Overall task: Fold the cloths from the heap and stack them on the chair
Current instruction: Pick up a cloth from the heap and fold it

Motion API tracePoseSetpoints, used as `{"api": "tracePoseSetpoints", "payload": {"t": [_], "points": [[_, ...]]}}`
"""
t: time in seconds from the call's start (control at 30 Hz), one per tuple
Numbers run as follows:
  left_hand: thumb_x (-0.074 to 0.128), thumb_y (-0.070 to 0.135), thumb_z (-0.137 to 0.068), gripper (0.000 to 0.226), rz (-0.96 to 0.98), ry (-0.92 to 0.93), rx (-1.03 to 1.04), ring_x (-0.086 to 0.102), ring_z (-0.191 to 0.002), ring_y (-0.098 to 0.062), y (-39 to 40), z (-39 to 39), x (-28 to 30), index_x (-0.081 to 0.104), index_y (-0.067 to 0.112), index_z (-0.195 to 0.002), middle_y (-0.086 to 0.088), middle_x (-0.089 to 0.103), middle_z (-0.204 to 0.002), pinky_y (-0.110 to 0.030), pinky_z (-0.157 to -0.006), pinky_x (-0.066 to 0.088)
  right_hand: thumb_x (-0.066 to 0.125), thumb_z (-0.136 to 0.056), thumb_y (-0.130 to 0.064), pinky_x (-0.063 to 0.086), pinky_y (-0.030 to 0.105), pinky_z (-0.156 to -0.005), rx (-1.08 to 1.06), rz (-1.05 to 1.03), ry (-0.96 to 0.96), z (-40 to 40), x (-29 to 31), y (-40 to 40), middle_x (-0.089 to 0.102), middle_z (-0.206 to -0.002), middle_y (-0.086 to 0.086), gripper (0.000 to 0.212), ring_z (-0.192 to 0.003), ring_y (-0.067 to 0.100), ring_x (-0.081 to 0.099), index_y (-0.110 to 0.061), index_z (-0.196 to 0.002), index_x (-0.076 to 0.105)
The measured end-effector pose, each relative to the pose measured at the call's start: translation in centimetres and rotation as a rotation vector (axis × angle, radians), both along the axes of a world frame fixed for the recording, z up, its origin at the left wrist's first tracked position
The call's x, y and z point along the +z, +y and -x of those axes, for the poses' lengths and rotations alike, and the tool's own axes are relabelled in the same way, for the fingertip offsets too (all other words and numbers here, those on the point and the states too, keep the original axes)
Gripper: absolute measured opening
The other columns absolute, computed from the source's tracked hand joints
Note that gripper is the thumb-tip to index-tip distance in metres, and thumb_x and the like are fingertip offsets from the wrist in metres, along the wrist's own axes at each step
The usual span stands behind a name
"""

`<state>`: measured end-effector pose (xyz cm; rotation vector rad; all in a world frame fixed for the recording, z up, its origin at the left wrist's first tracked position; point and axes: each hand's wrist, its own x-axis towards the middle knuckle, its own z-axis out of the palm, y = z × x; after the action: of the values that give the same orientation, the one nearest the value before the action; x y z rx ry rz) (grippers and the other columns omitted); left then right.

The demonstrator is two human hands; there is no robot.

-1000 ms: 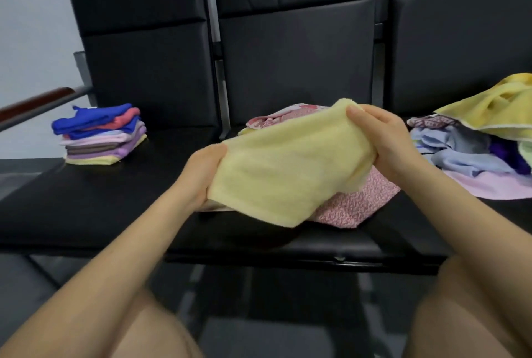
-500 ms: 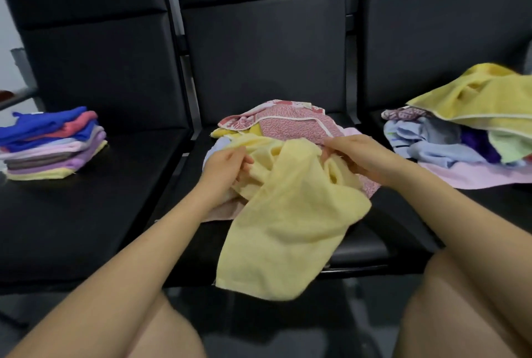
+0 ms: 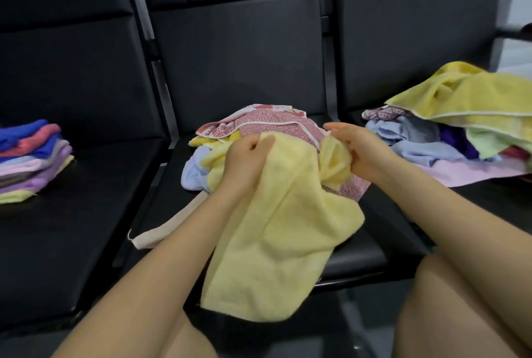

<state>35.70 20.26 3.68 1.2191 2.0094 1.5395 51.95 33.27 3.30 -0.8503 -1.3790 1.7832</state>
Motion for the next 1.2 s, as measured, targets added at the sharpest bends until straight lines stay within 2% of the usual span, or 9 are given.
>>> {"api": "tracePoseSetpoints", "payload": {"t": [0.13,0.3,0.47,0.53,0.63,0.73,0.93,1.07,1.2], "points": [[0.066,0.031,-0.084,0.012,-0.198,-0.35,0.224,0.062,-0.076,-0.011,-3.8,3.5,2.4,0.072,0.022,-0.08,0.003,0.069,-0.085,-0.026,-0.069,0.05,0.045,-0.097,-0.005,0.043,0.026,-0.066,-0.294,-0.079,0.122,-1.3,0.8,1.9,0.057,-0.082,0.001,0.025,-0.073,0.012,0.052,-0.018,-0.104,0.064],[0.054,0.025,-0.092,0.016,-0.026,-0.205,0.262,0.056,-0.077,-0.012,-6.9,6.2,1.6,0.069,0.022,-0.087,0.002,0.064,-0.088,-0.025,-0.062,0.042,0.048,-0.095,-0.007,0.035,0.009,-0.054,-0.45,-0.369,-0.112,-1.2,-0.1,1.5,0.055,-0.077,-0.009,0.023,-0.063,-0.001,0.046,-0.019,-0.102,0.066],[0.047,0.019,-0.09,0.034,0.528,-0.196,0.318,0.055,-0.088,-0.025,-6.9,8.2,-1.4,0.064,-0.004,-0.109,-0.024,0.063,-0.104,-0.029,-0.071,0.039,0.061,-0.091,-0.026,0.042,0.01,-0.063,0.01,-0.566,-0.483,0.1,-1.2,0.0,0.068,-0.095,0.007,0.022,-0.078,0.005,0.054,-0.007,-0.094,0.071],[0.058,0.025,-0.082,0.027,0.563,-0.201,0.275,0.052,-0.088,-0.026,-7.0,8.5,-1.3,0.062,-0.001,-0.091,-0.025,0.06,-0.104,-0.03,-0.082,0.042,0.063,-0.092,-0.028,0.042,0.01,-0.071,0.168,-0.67,-0.679,-0.1,-1.7,-0.1,0.069,-0.103,0.004,0.019,-0.09,0.008,0.058,-0.013,-0.101,0.072],[0.054,0.023,-0.092,0.021,0.346,0.004,0.225,0.053,-0.091,-0.023,-6.5,7.4,-0.8,0.06,0.018,-0.073,-0.002,0.059,-0.087,-0.03,-0.073,0.044,0.062,-0.093,-0.026,0.04,0.02,-0.08,0.158,-0.668,-0.669,-0.8,-1.9,0.3,0.067,-0.1,-0.003,0.014,-0.095,0.01,0.059,-0.019,-0.1,0.071],[0.048,0.025,-0.095,0.026,0.12,0.192,0.171,0.054,-0.093,-0.018,-4.4,4.1,-0.2,0.072,0.016,-0.089,0.003,0.061,-0.092,-0.033,-0.079,0.04,0.061,-0.093,-0.023,0.043,0.021,-0.063,0.069,-0.551,-0.602,-2.0,-1.9,1.4,0.065,-0.08,-0.002,0.015,-0.07,0.01,0.056,-0.011,-0.094,0.071],[0.055,0.04,-0.093,0.032,0.192,0.7,-0.257,0.054,-0.113,-0.022,4.1,-3.9,-0.5,0.068,0.021,-0.116,-0.004,0.063,-0.117,-0.034,-0.095,0.042,0.055,-0.092,-0.014,0.041,0.016,-0.049,-0.081,-0.359,-0.627,-4.5,-2.9,3.6,0.059,-0.068,0.004,0.017,-0.054,0.012,0.05,-0.009,-0.081,0.067],[0.059,0.05,-0.087,0.035,0.434,0.929,-0.311,0.057,-0.112,-0.023,6.1,-5.4,-2.6,0.065,0.029,-0.115,0.0,0.066,-0.118,-0.029,-0.081,0.039,0.05,-0.094,-0.014,0.038,0.017,-0.048,-0.056,-0.306,-0.658,-5.6,-3.6,3.9,0.058,-0.07,0.004,0.02,-0.054,0.012,0.049,-0.011,-0.087,0.068],[0.061,0.027,-0.093,0.01,0.042,0.343,-0.351,0.058,-0.079,-0.006,5.0,-4.4,-0.9,0.061,0.024,-0.084,0.008,0.061,-0.081,-0.026,-0.07,0.04,0.048,-0.095,-0.012,0.037,0.017,-0.049,-0.059,-0.331,-0.496,-5.5,-2.9,3.5,0.058,-0.073,0.006,0.022,-0.056,0.012,0.047,-0.01,-0.085,0.068]]}}
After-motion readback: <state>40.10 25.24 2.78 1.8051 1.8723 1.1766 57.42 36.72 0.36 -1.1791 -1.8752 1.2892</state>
